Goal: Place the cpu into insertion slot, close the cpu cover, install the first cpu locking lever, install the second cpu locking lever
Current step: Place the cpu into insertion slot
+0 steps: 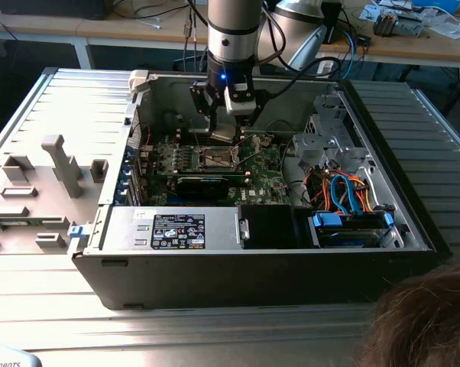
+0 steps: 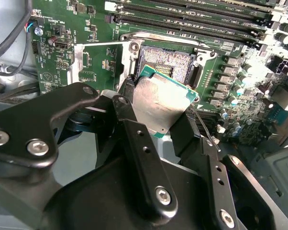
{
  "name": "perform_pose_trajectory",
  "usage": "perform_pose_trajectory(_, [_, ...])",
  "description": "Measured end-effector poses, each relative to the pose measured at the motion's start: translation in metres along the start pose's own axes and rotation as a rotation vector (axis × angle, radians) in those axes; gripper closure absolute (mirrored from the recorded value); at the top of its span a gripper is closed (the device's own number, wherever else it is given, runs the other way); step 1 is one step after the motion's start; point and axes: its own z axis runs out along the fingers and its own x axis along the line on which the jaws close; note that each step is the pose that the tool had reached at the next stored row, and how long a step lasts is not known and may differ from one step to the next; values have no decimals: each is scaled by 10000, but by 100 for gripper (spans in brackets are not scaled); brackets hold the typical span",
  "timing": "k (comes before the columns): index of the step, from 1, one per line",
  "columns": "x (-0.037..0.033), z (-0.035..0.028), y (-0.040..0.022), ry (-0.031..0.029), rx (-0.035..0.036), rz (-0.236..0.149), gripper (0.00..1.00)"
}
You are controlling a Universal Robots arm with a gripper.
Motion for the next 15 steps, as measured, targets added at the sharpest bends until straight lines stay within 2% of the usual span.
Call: perform_pose_trajectory(15, [0,1,0,-13,-2,190,45])
